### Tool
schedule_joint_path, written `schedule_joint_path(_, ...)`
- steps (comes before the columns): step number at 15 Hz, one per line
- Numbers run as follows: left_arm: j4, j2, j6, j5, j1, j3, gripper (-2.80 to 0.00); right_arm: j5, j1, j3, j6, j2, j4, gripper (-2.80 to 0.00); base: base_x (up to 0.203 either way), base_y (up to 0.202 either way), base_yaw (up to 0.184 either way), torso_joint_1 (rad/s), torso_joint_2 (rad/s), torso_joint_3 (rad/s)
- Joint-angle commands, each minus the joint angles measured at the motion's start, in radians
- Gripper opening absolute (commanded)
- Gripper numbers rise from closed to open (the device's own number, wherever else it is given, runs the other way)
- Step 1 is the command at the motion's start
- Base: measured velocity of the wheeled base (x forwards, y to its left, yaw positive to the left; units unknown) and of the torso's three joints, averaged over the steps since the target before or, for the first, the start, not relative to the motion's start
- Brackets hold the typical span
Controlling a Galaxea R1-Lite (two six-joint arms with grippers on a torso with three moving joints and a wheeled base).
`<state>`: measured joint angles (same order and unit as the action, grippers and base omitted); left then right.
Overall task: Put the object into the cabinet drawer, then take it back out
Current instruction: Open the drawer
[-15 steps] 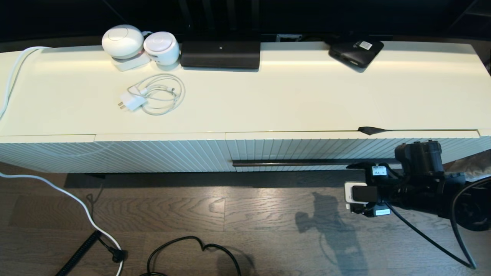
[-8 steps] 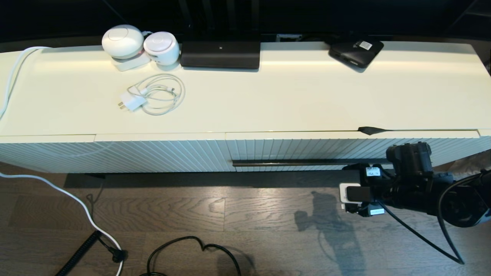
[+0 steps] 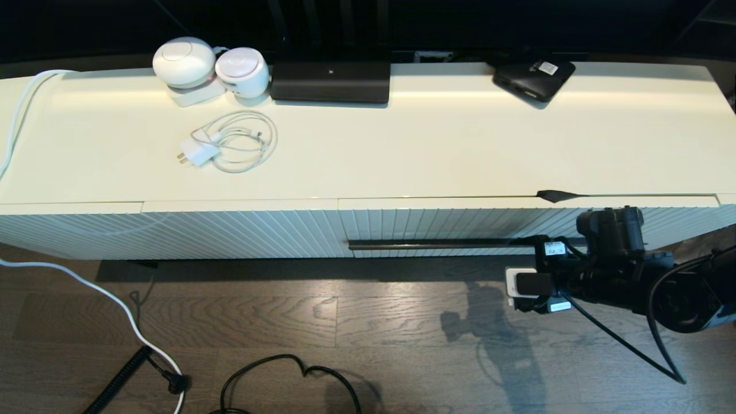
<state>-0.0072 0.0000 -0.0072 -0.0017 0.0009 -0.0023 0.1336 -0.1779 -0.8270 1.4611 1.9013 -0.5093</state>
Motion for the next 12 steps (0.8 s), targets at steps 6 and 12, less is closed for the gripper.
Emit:
schedule_joint_path(6,0.0,0.0,0.0,0.0,0.0,0.001,-2.8,-0.002,0.001,-0.03,0.007,0.052,-0.017,0.0,0.0,0.0,0.0,0.0,0.0,0.0)
schedule_joint_path(12,0.0,0.0,0.0,0.0,0.001,0.001,-2.8,0.003,0.014,-0.049,0.005,0.073,-0.017,0.0,0.0,0.0,0.0,0.0,0.0,0.0)
